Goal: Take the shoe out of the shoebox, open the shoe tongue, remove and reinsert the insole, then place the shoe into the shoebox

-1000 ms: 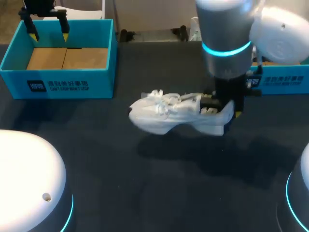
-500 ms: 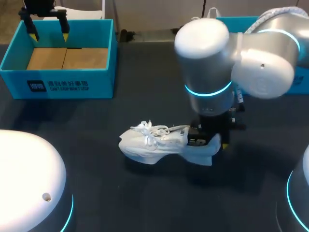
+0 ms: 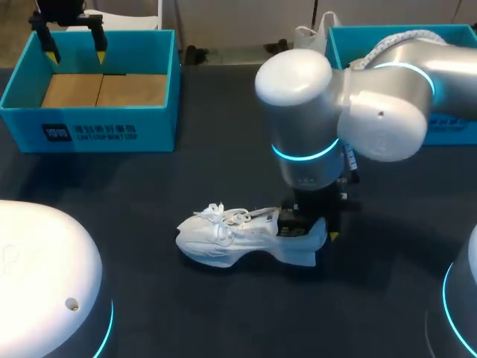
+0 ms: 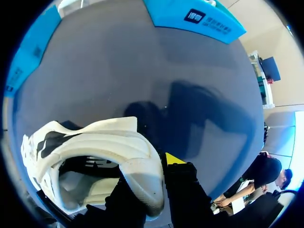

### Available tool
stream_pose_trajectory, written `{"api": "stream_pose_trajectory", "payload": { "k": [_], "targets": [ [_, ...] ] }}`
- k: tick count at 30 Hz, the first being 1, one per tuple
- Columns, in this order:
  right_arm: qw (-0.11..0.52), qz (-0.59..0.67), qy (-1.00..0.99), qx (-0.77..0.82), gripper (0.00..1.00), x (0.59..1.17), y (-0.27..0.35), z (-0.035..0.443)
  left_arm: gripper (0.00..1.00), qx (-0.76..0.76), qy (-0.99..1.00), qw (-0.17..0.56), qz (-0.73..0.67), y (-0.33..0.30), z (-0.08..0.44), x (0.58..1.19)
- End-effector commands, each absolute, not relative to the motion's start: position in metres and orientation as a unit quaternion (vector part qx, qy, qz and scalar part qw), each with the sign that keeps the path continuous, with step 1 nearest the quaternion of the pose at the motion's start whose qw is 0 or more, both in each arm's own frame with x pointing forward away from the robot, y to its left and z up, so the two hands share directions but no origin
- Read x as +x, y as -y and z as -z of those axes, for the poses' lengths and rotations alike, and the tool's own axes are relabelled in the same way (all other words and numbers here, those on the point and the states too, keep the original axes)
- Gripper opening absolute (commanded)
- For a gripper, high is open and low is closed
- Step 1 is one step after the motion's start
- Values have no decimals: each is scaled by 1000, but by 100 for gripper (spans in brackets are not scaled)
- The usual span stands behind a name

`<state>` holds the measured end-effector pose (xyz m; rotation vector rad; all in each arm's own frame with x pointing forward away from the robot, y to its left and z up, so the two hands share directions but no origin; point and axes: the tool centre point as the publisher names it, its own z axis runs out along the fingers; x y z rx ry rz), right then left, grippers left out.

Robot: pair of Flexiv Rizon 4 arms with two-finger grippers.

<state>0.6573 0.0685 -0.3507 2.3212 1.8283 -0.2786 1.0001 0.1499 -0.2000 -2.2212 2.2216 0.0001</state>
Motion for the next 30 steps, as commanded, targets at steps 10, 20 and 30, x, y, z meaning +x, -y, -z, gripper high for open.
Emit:
{"api": "stream_pose_trajectory", "payload": {
  "k": [10,20,30],
  "targets": [
    [125,141,-563,805,0,666,-107,375,100,-707,-707,0,0,-150,200,1000],
    [132,160,-548,810,0,667,-106,381,100,-707,-707,0,0,-150,200,1000],
    [126,157,-546,813,47,663,-104,382,100,-707,-707,0,0,-150,200,1000]
  ]
}}
